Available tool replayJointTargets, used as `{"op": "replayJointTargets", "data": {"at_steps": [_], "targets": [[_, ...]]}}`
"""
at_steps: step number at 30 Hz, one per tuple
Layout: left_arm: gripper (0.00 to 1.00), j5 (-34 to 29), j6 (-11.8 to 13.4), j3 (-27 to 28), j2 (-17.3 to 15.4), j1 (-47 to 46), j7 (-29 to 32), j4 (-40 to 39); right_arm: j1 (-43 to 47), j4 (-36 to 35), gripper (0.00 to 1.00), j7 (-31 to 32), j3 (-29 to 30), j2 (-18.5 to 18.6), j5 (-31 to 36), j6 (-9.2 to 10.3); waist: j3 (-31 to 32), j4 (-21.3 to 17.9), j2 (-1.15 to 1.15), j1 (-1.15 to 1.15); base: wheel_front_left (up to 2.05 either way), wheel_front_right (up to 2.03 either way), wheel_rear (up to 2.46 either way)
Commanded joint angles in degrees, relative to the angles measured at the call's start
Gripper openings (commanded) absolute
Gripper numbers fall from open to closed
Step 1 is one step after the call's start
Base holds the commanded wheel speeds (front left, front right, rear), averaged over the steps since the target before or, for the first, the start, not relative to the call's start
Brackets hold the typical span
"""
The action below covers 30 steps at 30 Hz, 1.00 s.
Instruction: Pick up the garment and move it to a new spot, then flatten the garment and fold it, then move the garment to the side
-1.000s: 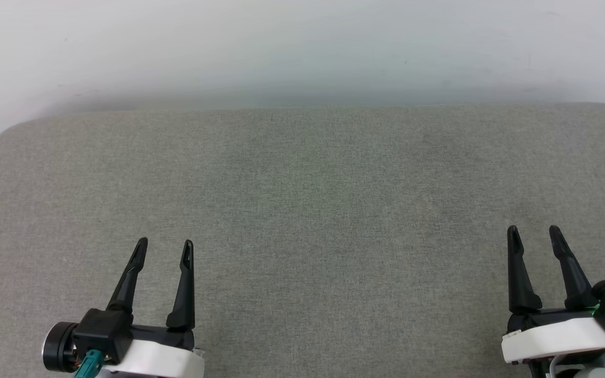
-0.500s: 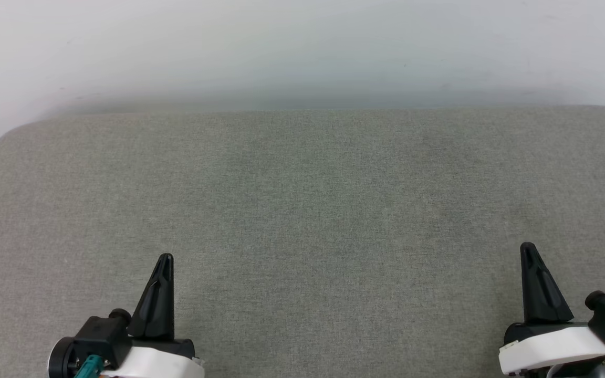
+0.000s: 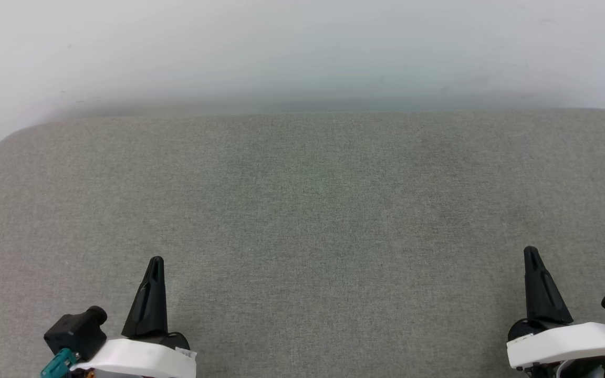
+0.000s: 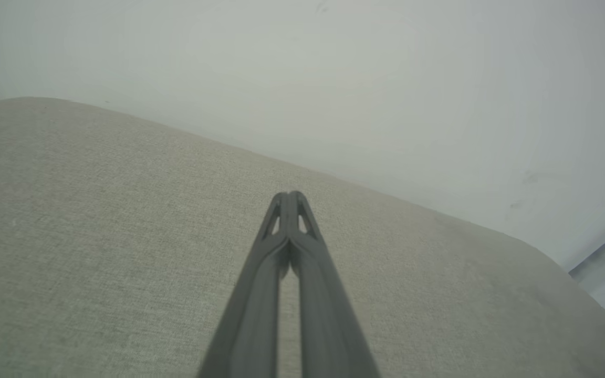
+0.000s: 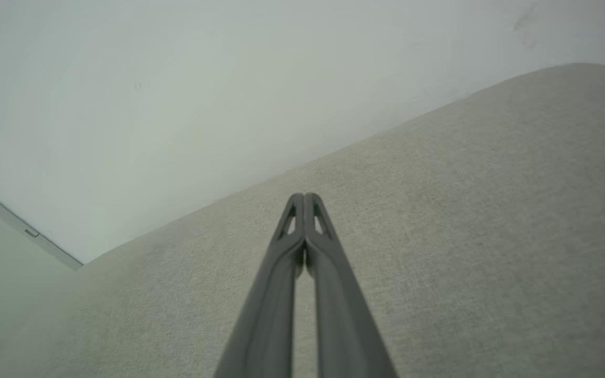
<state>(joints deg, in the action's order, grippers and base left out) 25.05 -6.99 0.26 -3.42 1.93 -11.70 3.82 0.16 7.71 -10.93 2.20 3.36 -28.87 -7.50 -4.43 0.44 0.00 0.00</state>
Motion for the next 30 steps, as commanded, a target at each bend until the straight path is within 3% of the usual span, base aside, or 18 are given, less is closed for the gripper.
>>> {"op": "replayJointTargets", "data": {"at_steps": [1, 13, 22, 30], "targets": [[0.00, 2.07, -0.06, 0.09, -0.54, -1.41, 0.33, -0.39, -1.42, -0.52, 0.00, 0.41, 0.06, 0.53, -2.00, 0.00, 0.04, 0.00, 0.00, 0.00, 0.00, 0.00, 0.00], [0.00, 13.86, -0.19, 0.34, -0.98, -2.74, 2.73, 1.57, -2.36, 0.58, 0.00, 2.87, 0.25, 0.79, -12.92, 0.00, 0.51, -0.05, 0.00, 0.00, 0.00, 0.00, 0.00], [0.00, 27.17, -0.30, 0.93, -1.24, -4.06, 5.69, 3.42, -3.41, 1.88, 0.00, 5.91, 0.66, 0.96, -25.33, 0.01, 1.13, -0.11, 0.00, 0.00, 0.00, 0.00, 0.00], [0.00, 32.98, -0.35, 1.25, -1.31, -4.59, 7.09, 4.30, -3.82, 2.44, 0.00, 7.24, 0.89, 0.99, -30.75, 0.01, 1.45, -0.15, 0.00, 0.00, 0.00, 0.00, 0.00]]}}
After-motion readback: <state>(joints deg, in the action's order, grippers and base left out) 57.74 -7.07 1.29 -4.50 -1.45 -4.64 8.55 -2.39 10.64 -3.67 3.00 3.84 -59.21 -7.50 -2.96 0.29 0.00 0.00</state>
